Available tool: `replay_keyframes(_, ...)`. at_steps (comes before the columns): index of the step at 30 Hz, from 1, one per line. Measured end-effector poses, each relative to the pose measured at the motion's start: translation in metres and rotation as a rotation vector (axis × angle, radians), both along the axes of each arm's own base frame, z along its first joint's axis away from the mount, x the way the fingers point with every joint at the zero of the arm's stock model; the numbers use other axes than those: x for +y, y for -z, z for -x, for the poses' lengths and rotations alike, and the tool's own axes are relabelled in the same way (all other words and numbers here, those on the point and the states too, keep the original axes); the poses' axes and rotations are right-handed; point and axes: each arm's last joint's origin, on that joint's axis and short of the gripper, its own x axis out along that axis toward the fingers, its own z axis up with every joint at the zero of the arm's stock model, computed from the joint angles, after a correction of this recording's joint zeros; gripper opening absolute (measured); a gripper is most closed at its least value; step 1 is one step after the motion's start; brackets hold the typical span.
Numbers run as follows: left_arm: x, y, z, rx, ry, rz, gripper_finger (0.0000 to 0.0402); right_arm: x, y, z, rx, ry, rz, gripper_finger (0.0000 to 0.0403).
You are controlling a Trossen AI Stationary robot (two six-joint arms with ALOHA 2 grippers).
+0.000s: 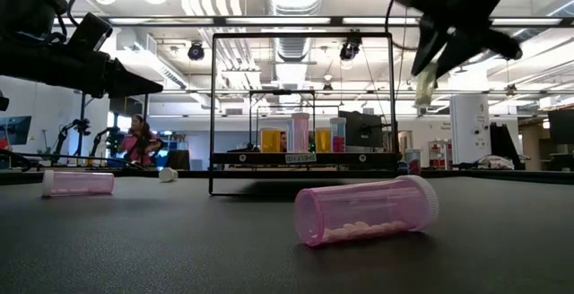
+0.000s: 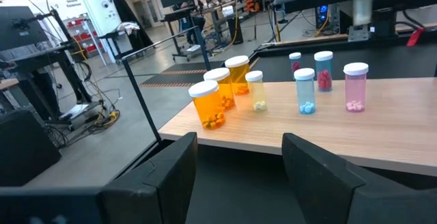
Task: Pick and place medicine bottles onto shelf by color
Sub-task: Put the bottom yellow medicine bottle on the shelf aligned with the other yellow medicine bottle
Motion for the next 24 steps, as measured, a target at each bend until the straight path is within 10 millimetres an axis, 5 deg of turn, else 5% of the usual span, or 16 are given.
replay_keyframes(14,0.0,0.0,0.0,0.0,0.0,0.0,0.0199,-0.095,0.017,-0.019,0.043,-0.076,0.029,0.0112)
replay_keyframes(24,0.0,0.0,0.0,-0.001,0.0,0.0,0.0199,-0.142,0.026,-0.06,0.127,-0.142,-0.019,0.0112)
